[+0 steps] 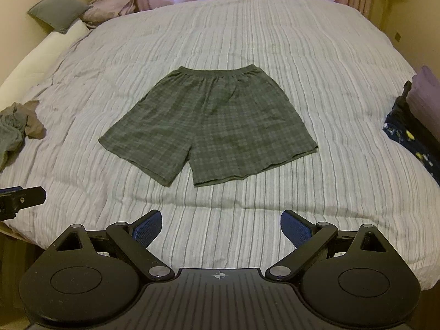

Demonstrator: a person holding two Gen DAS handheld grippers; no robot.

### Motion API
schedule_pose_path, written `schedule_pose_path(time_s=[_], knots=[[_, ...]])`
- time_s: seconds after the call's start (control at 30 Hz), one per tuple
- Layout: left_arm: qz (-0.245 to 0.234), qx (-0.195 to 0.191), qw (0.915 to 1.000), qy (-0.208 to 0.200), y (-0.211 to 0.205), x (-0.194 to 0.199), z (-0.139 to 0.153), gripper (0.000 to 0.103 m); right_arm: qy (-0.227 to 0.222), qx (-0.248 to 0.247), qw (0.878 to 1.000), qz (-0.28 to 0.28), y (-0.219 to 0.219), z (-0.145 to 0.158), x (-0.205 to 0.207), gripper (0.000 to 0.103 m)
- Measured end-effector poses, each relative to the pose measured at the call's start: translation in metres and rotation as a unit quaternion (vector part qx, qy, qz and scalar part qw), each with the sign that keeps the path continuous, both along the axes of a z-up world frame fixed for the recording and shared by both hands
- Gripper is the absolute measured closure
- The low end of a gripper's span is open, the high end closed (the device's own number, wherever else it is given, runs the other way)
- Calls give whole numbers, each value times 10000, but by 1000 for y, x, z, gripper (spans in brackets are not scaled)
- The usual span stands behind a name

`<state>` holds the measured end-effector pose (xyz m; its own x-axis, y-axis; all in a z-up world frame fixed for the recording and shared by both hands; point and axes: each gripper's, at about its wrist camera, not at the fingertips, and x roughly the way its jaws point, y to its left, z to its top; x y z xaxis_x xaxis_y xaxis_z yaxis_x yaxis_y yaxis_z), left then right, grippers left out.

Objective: Fold clothes

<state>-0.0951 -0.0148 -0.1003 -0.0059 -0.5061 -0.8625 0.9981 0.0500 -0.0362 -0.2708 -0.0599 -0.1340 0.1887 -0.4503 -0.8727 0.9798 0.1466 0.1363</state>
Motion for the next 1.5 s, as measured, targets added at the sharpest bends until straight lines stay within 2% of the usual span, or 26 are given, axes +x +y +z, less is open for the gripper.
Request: schedule_pose_path(time_s=[0.43,0.6,0.83,0.93,0.97,1.0,1.07,1.17,1.3,1.5], knots=[[110,298,9992,228,-13,7,-25,51,-42,198,9998,-10,-12,-14,2,7],[144,436,9984,345,-30,7,-39,51,-275,481,9984,-127,-27,-31,-10,8],[167,579,9976,340,-81,4,-61,51,-676,998,9914,-509,-72,-69,-40,8],[125,711,9971,249,-112,-2,-80,51,-775,1020,9899,-600,-95,-86,-54,8],[108,740,9969,242,-125,-6,-89,51,-787,1001,9898,-632,-103,-91,-58,13],[93,763,9967,247,-136,-9,-98,52,-800,981,9897,-663,-112,-97,-62,29],[56,811,9963,267,-157,-18,-117,52,-834,971,9892,-710,-131,-109,-71,36],[-20,829,9959,362,-182,-28,-143,53,-788,842,9913,-638,-159,-126,-77,37],[-64,847,9954,453,-208,-38,-178,53,-555,412,9964,-500,-193,-150,-82,37],[-40,1159,9921,480,-217,-38,-225,53,-495,251,9964,-641,-212,-199,-105,43]])
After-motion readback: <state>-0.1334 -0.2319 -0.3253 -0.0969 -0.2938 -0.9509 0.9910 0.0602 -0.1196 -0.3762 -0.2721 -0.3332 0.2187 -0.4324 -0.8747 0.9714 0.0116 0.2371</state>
